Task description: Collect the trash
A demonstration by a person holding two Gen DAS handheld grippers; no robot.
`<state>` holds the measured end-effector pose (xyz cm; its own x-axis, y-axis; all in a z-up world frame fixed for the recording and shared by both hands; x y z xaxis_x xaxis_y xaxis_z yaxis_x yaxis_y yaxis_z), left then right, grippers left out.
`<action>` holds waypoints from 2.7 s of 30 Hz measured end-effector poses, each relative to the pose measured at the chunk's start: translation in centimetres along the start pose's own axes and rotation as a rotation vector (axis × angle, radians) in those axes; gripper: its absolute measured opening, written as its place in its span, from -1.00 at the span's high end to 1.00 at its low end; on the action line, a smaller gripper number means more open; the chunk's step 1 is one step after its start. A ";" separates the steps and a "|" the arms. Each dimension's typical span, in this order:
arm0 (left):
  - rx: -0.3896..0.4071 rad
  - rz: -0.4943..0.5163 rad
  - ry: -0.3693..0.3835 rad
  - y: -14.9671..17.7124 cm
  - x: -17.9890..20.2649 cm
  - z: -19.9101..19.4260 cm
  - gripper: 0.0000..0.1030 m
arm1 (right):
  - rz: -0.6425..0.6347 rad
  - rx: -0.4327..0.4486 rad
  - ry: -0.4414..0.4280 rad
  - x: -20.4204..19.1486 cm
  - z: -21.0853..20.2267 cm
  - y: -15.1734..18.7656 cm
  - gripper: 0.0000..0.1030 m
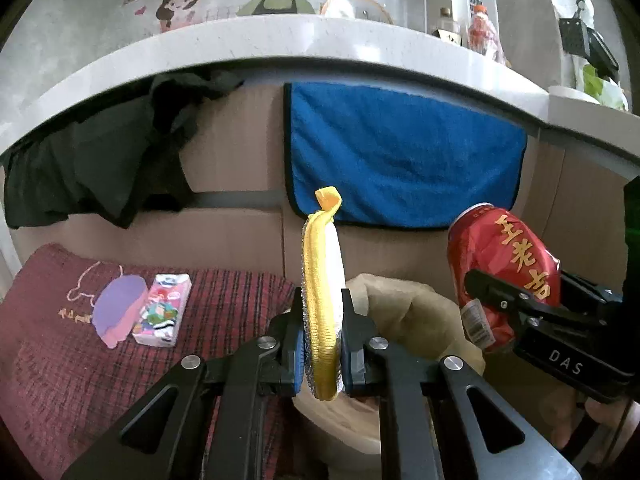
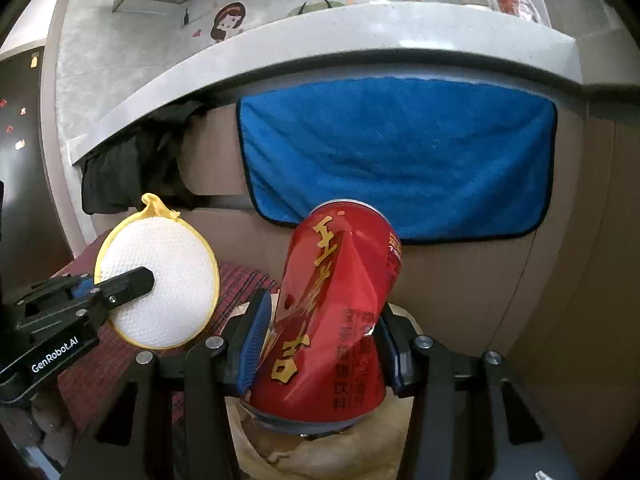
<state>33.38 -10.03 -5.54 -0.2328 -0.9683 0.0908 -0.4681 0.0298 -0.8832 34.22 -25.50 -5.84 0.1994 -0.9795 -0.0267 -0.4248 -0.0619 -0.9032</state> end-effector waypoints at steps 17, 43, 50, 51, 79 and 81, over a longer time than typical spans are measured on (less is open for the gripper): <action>-0.066 -0.051 0.099 0.8 1.4 3.0 0.72 | 0.058 -0.045 -0.012 1.6 1.8 1.4 0.10; -0.065 -0.390 -0.029 -1.0 -25.7 -1.0 0.12 | -0.050 -0.105 -0.189 -11.0 4.8 -0.2 -0.16; -0.173 -0.455 -0.001 3.3 -29.7 3.2 0.12 | -0.120 -0.214 -0.255 -18.3 10.2 1.8 -0.16; -0.182 -0.453 -0.004 3.7 -30.0 3.6 0.12 | -0.122 -0.230 -0.265 -19.1 10.9 2.0 -0.16; -0.133 -0.338 -0.110 5.7 -35.7 0.8 0.12 | -0.083 -0.400 -0.196 -27.5 24.1 3.2 -0.16; -0.135 -0.348 -0.105 5.9 -35.9 0.7 0.12 | -0.155 -0.395 -0.146 -27.7 24.7 3.5 -0.16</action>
<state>39.57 24.79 -14.35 0.0455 -0.9461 0.3207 -0.6133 -0.2798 -0.7386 49.04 6.13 -18.85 0.3981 -0.9173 0.0103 -0.6792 -0.3023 -0.6688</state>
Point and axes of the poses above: each gripper's, at about its wrist camera, not at the fingertips, and z roughly the way its jaws point, x to its right, y to its underside, the point moved 9 cm from there along z, roughly the way its jaws point, and after that the axes turned 1 degree about x, right-handed, at the moved point
